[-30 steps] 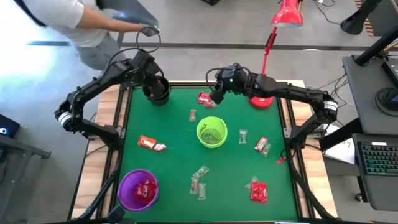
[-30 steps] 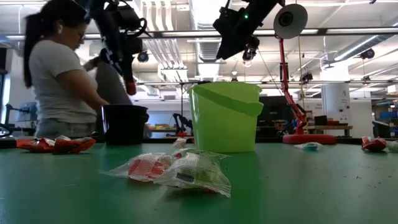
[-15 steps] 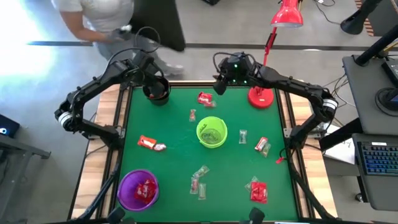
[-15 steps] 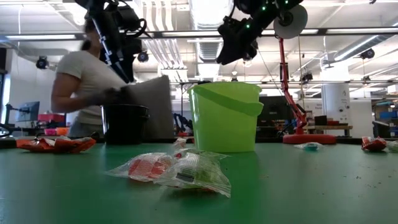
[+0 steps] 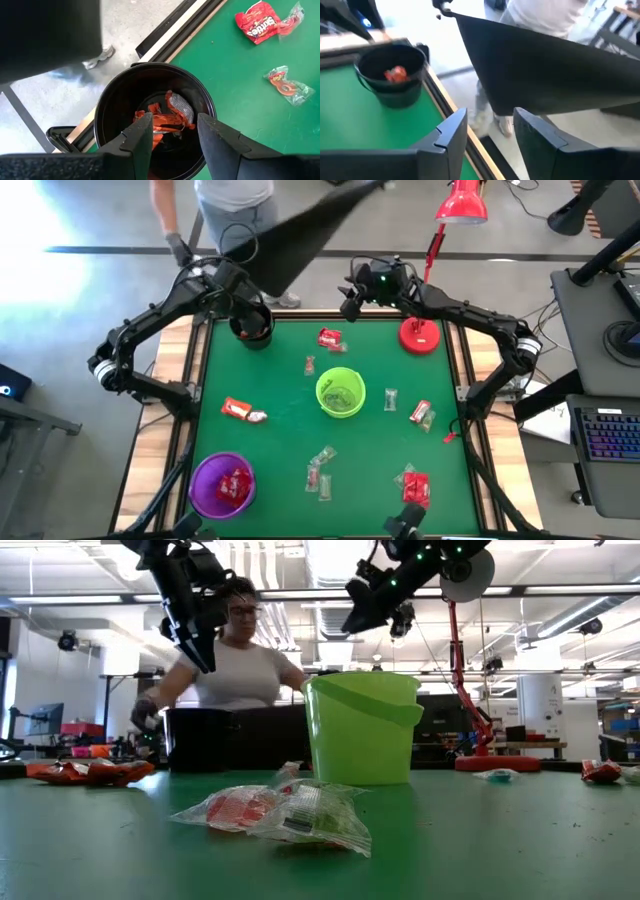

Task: Sort candy
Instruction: Put the red gummy into the green bucket

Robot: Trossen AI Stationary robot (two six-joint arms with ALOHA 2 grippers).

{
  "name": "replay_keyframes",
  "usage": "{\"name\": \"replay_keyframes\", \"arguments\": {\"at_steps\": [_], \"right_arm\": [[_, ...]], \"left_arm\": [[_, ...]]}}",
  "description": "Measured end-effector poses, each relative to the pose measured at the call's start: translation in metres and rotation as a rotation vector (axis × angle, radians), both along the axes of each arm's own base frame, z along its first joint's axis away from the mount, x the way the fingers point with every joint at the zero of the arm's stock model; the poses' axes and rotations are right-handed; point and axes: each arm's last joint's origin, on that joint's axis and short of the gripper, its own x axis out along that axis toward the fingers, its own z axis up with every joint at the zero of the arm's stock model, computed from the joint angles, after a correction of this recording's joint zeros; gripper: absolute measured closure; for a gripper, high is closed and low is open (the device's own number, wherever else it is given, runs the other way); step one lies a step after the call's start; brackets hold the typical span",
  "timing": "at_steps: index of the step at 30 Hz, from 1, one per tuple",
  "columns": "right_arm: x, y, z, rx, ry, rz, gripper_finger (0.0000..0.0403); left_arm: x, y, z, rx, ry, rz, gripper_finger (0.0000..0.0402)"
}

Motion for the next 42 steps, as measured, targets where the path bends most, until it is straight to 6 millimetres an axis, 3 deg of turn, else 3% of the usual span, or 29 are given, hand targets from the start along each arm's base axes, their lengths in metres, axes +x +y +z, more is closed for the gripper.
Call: {"name": "replay_keyframes", "arguments": {"at_steps": [4, 9, 19, 35, 42], "right_arm": [[-0.001, -0.011, -0.01, 0.009, 0.043, -0.019, 0.022], [0.005, -0.02, -0.024, -0.067, 0.14, 0.145, 0.021], [0.025, -0.041, -0.095, 0.124, 0.254, 0.324, 0.0209], [0.022, -0.037, -0.147, 0.42, 0.419, 0.416, 0.0209], [0.025, -0.037, -0.161, 0.457, 0.433, 0.434, 0.0209]], "left_arm": [[0.0, 0.0, 0.0, 0.0, 0.0, 0.0, 0.0263], [0.0, 0.0, 0.0, 0.0, 0.0, -0.001, 0.0263], [0.0, 0.0, 0.0, 0.0, 0.001, -0.001, 0.0263], [0.0, 0.0, 0.0, -0.001, 0.001, -0.001, 0.0263], [0.0, 0.0, 0.0, 0.0, 0.001, -0.001, 0.0263]]}}
